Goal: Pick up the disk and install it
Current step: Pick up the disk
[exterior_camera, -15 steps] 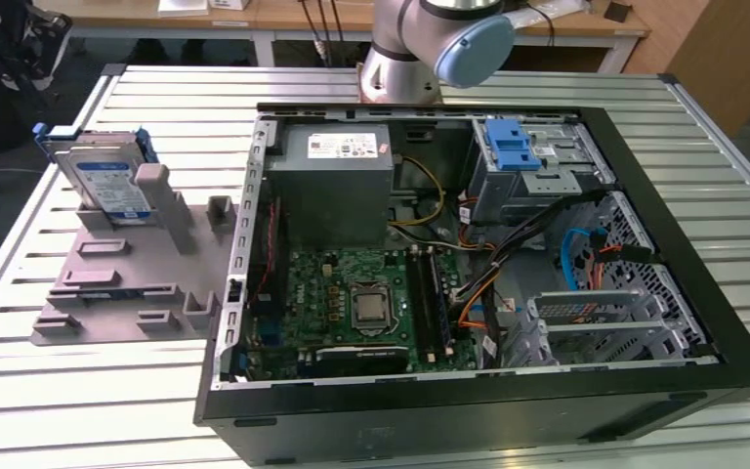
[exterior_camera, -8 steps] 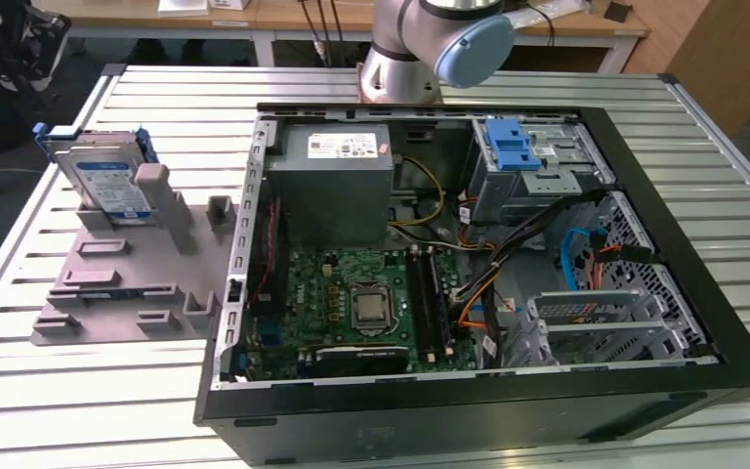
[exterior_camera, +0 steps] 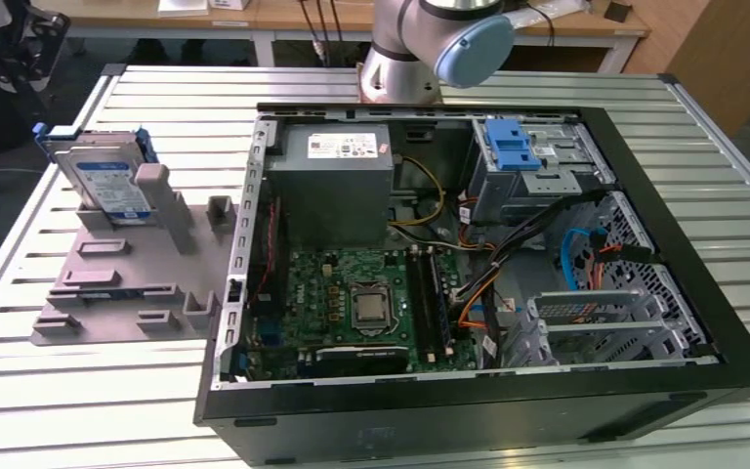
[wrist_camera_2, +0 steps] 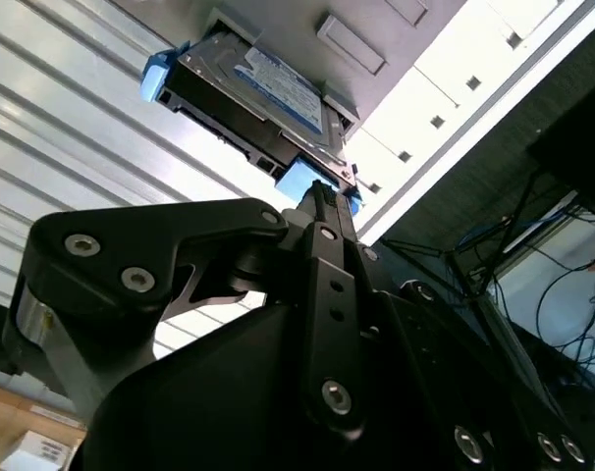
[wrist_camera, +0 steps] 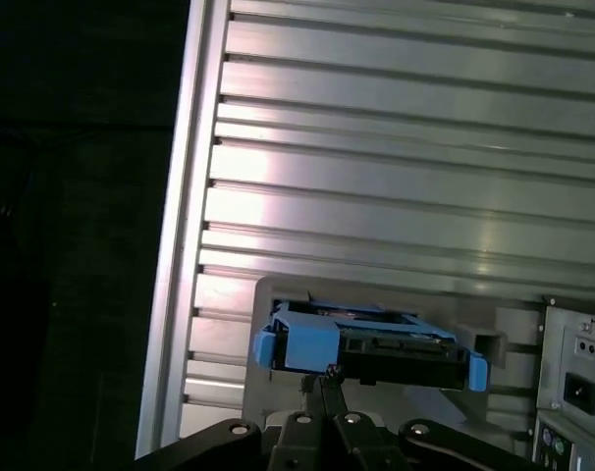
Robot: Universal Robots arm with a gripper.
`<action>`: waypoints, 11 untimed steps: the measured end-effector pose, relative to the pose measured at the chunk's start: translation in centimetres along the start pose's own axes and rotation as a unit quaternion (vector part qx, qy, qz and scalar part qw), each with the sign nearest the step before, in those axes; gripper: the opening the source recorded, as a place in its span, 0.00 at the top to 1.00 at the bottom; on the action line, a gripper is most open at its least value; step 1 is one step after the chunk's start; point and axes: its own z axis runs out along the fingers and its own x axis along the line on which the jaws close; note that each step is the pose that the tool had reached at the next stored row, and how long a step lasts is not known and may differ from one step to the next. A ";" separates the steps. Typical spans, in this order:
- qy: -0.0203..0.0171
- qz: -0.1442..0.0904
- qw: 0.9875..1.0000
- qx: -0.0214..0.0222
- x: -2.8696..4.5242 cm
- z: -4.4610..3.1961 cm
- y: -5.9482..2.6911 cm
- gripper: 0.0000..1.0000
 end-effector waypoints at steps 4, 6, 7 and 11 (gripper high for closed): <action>0.002 -0.036 0.999 0.000 0.00 0.05 -0.01 0.89; 0.002 -0.054 0.999 0.000 -0.01 0.09 -0.01 0.89; 0.003 -0.063 0.998 0.000 -0.01 0.11 -0.01 0.89; 0.005 -0.099 0.995 0.001 -0.01 0.20 -0.01 0.89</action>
